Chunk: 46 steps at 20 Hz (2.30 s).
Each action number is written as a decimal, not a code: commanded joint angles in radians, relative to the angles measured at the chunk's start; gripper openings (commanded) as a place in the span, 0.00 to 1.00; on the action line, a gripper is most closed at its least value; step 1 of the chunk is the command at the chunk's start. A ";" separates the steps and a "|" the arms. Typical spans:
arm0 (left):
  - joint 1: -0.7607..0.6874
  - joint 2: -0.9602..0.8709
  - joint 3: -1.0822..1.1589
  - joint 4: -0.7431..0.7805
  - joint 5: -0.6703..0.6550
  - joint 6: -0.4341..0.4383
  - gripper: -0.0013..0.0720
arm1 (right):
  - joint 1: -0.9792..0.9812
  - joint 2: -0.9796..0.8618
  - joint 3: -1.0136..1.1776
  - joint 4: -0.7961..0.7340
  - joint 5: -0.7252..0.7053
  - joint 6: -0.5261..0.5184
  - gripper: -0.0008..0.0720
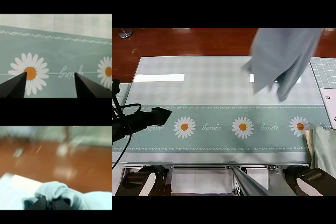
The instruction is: Fold the shirts.
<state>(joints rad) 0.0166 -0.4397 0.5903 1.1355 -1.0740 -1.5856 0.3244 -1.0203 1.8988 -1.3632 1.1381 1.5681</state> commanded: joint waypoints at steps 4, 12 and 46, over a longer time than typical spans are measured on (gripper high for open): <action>0.000 -0.056 -0.009 -0.022 0.000 0.003 0.98 | 0.288 -0.117 -0.508 0.045 -0.076 0.089 0.05; 0.000 -0.164 -0.009 -0.021 0.001 0.006 0.98 | 0.438 -0.521 -0.603 0.447 -0.345 0.072 0.90; -0.129 -0.797 0.053 -0.529 -0.142 0.856 0.04 | -0.294 -0.171 -1.386 0.558 -0.130 -0.112 0.86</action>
<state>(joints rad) -0.1116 -1.2304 0.6132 0.5884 -1.1858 -0.7345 -0.0433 -1.1069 0.5034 -0.8490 1.0401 1.4483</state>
